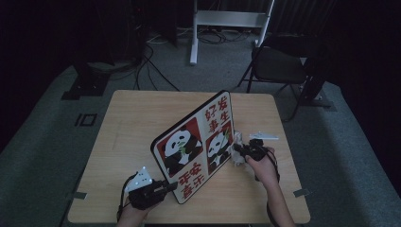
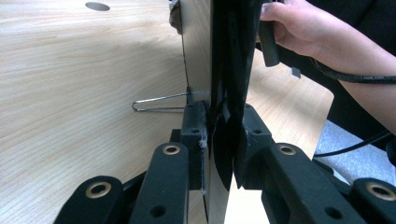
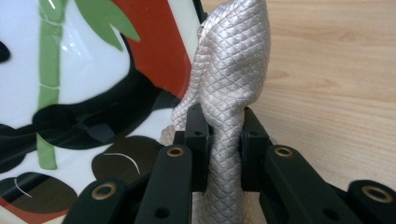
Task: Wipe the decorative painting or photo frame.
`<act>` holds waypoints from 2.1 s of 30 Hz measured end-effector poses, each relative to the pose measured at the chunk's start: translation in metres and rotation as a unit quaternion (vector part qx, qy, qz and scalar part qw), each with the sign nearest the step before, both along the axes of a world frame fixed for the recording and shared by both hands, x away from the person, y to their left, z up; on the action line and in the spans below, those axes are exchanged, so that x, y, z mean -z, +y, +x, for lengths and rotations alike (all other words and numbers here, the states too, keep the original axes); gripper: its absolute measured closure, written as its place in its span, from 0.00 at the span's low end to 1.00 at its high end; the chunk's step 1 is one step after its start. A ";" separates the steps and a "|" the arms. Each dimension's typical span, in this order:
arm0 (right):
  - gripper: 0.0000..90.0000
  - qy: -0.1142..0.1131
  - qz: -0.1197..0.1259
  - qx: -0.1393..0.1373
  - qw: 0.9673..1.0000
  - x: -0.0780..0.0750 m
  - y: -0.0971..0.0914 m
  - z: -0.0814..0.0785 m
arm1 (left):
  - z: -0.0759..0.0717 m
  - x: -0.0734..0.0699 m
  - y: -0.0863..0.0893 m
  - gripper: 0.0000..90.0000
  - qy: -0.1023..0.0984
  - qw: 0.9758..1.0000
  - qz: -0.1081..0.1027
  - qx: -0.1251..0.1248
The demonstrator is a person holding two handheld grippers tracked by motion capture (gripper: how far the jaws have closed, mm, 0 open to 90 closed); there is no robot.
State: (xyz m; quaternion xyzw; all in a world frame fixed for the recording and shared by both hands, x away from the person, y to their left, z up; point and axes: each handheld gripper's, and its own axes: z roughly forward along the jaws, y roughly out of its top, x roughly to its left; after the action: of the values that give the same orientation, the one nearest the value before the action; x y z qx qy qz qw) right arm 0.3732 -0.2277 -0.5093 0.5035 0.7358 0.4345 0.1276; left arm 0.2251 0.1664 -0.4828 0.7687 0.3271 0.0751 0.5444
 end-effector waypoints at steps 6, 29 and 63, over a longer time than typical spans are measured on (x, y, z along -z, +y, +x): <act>0.87 0.011 -0.011 -0.002 1.000 0.007 0.001 -0.001 | 0.000 0.001 0.000 0.86 0.002 1.000 -0.004 0.001; 0.87 0.026 -0.019 0.002 0.999 0.019 -0.005 -0.007 | -0.001 0.000 -0.001 0.86 -0.003 1.000 0.001 -0.003; 0.87 -0.151 0.058 -0.004 0.987 -0.111 0.003 -0.022 | 0.000 0.001 -0.001 0.86 0.000 1.000 0.001 -0.002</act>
State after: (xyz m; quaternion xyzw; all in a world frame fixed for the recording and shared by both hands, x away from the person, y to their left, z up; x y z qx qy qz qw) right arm 0.3509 -0.2247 -0.3980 0.4355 0.6834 0.5485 0.2061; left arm 0.2253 0.1659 -0.4838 0.7687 0.3289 0.0762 0.5432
